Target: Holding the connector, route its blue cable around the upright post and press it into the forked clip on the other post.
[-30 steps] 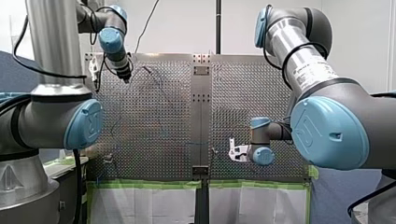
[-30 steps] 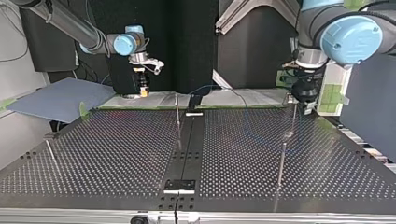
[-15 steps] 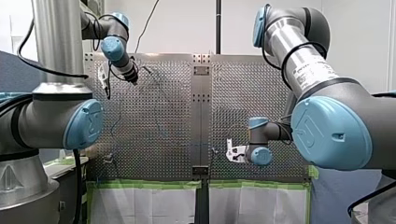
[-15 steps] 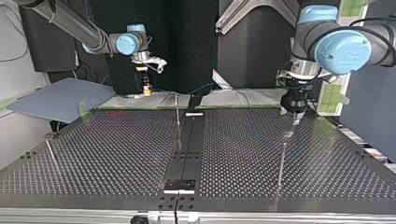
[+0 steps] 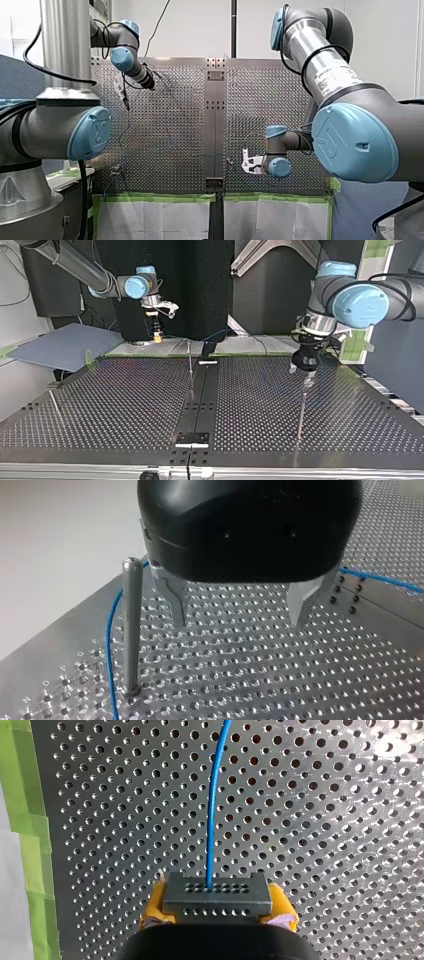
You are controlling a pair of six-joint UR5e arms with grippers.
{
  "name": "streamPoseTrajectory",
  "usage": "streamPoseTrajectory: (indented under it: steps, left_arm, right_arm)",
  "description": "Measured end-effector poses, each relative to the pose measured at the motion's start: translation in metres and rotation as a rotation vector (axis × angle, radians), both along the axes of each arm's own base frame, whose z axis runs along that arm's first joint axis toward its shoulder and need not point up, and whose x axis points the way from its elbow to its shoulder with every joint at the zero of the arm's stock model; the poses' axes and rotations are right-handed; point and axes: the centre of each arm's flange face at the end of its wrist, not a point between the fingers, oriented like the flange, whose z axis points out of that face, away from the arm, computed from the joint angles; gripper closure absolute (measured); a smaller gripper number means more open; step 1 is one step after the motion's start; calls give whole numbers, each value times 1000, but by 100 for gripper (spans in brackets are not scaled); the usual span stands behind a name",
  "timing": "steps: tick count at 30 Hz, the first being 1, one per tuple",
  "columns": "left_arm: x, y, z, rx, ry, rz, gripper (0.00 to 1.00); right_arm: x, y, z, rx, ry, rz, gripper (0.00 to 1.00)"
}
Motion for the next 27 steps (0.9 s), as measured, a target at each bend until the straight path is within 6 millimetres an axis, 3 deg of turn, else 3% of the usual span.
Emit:
streamPoseTrajectory:
  steps: [16, 22, 27]
  left_arm:
    - [30, 32, 10, -128, -111, 24, 0]
    - [49, 39, 8, -177, -144, 36, 0]
    - [66, 50, 20, -209, -198, 62, 0]
  right_arm:
    - [0, 0, 0, 2, 3, 0, 99]
    - [0, 1, -1, 2, 4, 1, 99]
    - [0, 1, 0, 2, 4, 2, 99]
